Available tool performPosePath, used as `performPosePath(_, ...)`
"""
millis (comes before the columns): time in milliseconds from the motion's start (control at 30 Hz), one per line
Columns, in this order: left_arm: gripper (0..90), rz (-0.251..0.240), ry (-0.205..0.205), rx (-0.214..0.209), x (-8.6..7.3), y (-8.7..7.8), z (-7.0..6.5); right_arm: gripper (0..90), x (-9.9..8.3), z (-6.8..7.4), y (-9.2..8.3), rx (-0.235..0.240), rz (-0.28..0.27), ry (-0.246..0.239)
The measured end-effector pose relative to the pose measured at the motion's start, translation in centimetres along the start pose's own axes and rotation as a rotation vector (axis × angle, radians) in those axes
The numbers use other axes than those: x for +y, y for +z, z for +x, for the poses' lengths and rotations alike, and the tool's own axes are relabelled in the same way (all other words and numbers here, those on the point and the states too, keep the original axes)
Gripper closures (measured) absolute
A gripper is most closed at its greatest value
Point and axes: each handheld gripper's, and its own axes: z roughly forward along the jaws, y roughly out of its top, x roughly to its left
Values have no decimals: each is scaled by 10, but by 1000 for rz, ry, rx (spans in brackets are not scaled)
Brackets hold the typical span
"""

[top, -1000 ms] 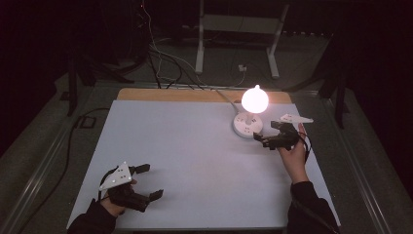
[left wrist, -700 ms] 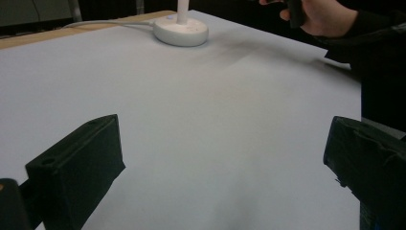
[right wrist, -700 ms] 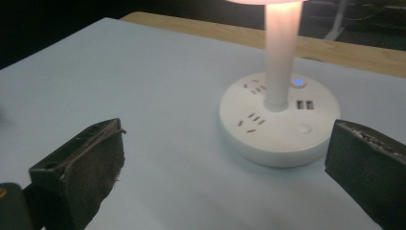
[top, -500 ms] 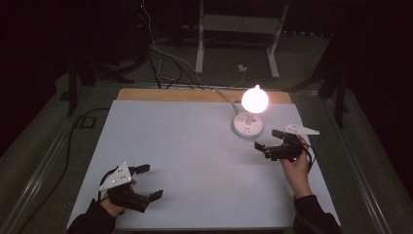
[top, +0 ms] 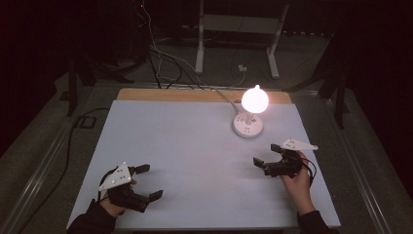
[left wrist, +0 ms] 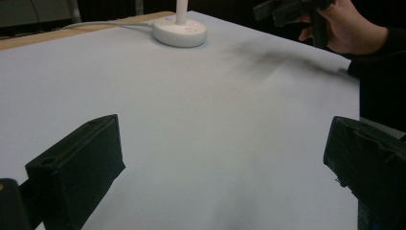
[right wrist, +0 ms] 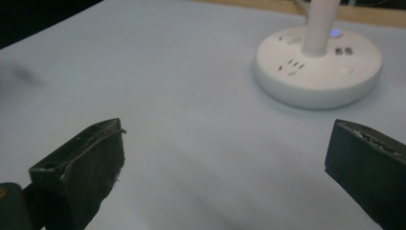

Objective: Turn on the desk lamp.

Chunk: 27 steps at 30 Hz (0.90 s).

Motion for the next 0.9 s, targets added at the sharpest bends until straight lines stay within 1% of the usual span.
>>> performPosePath(33,4,-2,1,0,0,0,0,1,-2,2,0,4,13,0)
performPosePath(200,4,1,1,-1,0,0,0,0,-14,12,-2,12,42,-19)
performPosePath(333,4,0,1,-1,0,0,0,1,-21,17,-6,17,44,-19)
performPosePath(600,4,-2,0,-2,0,0,-1,1,-36,26,-14,21,71,-22)
performPosePath(667,4,-1,-1,0,0,0,0,1,-39,28,-17,4,81,-39)
performPosePath(733,4,2,0,-1,0,0,-1,1,-42,30,-20,-2,81,-37)
performPosePath(900,4,3,0,-1,0,1,-1,1,-49,33,-28,-15,95,-48)
